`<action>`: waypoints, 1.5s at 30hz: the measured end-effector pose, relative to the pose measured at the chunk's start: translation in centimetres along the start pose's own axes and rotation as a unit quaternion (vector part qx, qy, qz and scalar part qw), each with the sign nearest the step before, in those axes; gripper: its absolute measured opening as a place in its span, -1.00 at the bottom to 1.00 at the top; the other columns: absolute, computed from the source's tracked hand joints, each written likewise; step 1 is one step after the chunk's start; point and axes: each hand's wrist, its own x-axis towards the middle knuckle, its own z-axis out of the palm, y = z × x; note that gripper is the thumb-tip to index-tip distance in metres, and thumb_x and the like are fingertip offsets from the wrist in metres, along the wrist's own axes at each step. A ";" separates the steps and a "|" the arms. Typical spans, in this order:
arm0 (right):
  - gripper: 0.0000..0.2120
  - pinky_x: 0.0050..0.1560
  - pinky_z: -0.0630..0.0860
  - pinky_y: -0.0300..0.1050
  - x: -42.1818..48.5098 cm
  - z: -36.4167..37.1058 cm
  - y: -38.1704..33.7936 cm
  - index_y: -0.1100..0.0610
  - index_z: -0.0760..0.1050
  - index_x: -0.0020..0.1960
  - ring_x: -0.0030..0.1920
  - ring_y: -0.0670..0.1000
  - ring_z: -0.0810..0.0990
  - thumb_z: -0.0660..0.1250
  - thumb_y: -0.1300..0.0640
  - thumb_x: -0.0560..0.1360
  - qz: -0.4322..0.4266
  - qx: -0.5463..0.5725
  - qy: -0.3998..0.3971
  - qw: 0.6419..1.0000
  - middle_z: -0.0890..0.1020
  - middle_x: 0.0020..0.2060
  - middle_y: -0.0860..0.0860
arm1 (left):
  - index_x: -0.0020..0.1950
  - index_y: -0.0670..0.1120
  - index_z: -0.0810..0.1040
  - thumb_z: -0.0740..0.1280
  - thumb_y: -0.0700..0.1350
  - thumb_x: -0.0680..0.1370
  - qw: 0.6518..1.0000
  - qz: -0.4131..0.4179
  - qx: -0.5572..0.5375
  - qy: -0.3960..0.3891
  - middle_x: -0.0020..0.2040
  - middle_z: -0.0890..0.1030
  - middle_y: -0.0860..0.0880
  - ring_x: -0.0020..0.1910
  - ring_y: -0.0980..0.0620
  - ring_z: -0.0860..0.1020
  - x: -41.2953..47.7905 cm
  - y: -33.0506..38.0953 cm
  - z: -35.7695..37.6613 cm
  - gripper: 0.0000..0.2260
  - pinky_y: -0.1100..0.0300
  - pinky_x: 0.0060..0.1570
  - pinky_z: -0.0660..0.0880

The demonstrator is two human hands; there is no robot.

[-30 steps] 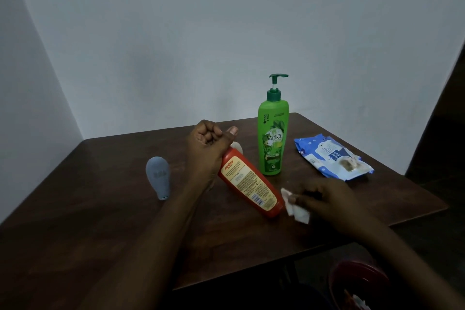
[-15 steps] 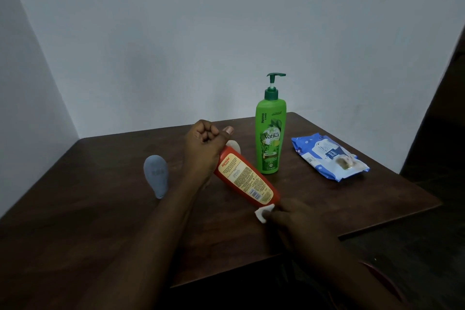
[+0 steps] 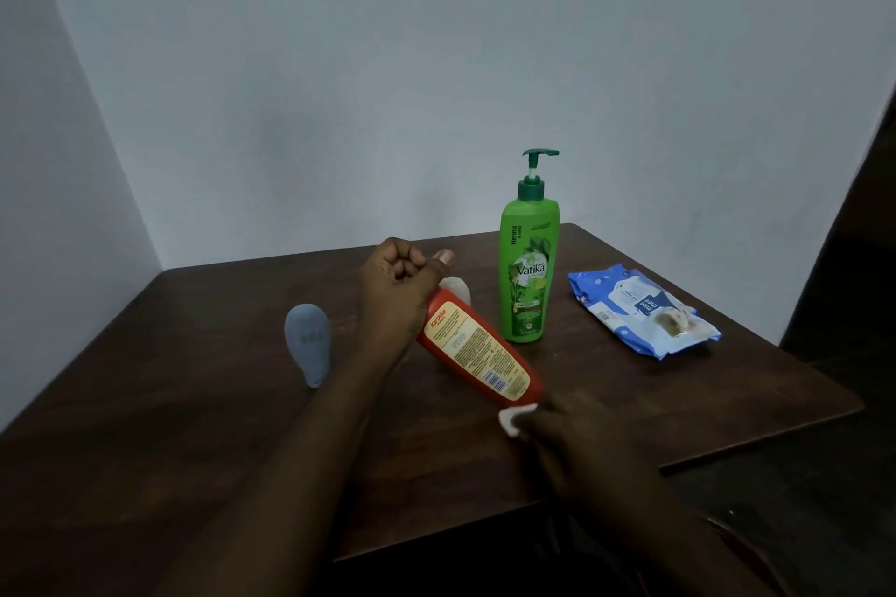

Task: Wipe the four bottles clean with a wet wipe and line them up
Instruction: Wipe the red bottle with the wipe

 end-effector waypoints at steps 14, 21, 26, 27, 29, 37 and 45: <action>-0.86 0.08 0.52 -0.32 1.1 -0.8 -0.5 -0.08 0.65 0.10 0.09 -0.24 0.60 0.38 0.05 0.57 0.024 0.191 0.129 0.973 0.66 0.03 -0.24 | -0.23 -0.15 0.52 0.28 -0.14 0.70 0.996 0.063 -0.068 0.010 -0.41 0.57 -0.04 -0.40 0.02 0.56 -1.8 1.4 0.0 -0.70 0.16 -0.31 0.57; -0.80 0.00 0.58 -0.13 0.7 0.9 -0.9 0.02 0.63 0.11 0.07 -0.08 0.60 0.34 0.06 0.52 -0.095 0.027 0.150 0.984 0.64 0.09 -0.07 | -0.38 -0.02 0.57 0.21 0.08 0.70 0.984 -0.049 -0.167 -0.034 -0.37 0.53 -0.04 -0.42 0.09 0.42 -1.5 2.1 -0.1 -0.52 0.17 -0.27 0.40; -0.76 -0.05 0.64 0.00 0.4 1.5 -1.3 0.05 0.66 0.09 0.03 0.02 0.65 0.32 0.01 0.51 -0.120 -0.017 0.142 0.982 0.67 0.07 0.00 | -0.23 -0.12 0.55 0.25 0.08 0.67 0.969 -0.103 -0.214 -0.069 -0.31 0.55 -0.04 -0.35 0.09 0.45 -1.3 2.7 -0.2 -0.62 0.22 -0.25 0.43; -0.75 -0.05 0.64 0.01 0.4 1.6 -1.3 0.05 0.66 0.09 0.04 0.02 0.65 0.31 0.00 0.51 -0.121 -0.021 0.134 0.983 0.67 0.07 -0.01 | -0.23 -0.12 0.56 0.27 0.07 0.67 0.971 -0.110 -0.201 -0.075 -0.31 0.54 -0.05 -0.35 0.09 0.45 -1.2 2.7 -0.2 -0.63 0.21 -0.23 0.43; -0.76 -0.02 0.64 0.00 0.7 1.6 -1.4 0.04 0.65 0.09 0.05 0.00 0.64 0.31 -0.01 0.51 -0.122 -0.017 0.128 0.984 0.67 0.07 -0.02 | -0.25 -0.10 0.57 0.31 0.02 0.67 0.977 -0.113 -0.168 -0.073 -0.33 0.53 -0.04 -0.35 0.08 0.45 -1.1 2.6 -0.3 -0.66 0.17 -0.21 0.42; -0.83 0.05 0.53 -0.14 4.2 -1.2 -1.0 0.00 0.65 0.13 0.05 -0.16 0.56 0.39 0.09 0.56 0.049 0.117 0.235 0.964 0.66 0.02 -0.12 | -0.19 -0.16 0.55 0.40 -0.14 0.64 0.978 -0.098 -0.179 -0.049 -0.36 0.53 -0.08 -0.39 -0.01 0.45 -1.0 2.2 0.0 -0.78 0.16 -0.34 0.52; -0.65 -0.01 0.58 -0.06 4.3 0.9 -3.6 0.09 0.64 0.20 0.02 0.04 0.60 0.23 0.16 0.48 -0.110 0.040 0.133 0.984 0.65 0.08 0.00 | -0.19 -0.16 0.57 0.38 -0.15 0.65 0.977 -0.080 -0.193 -0.034 -0.34 0.53 -0.09 -0.39 0.01 0.47 -1.0 2.1 0.0 -0.78 0.14 -0.31 0.54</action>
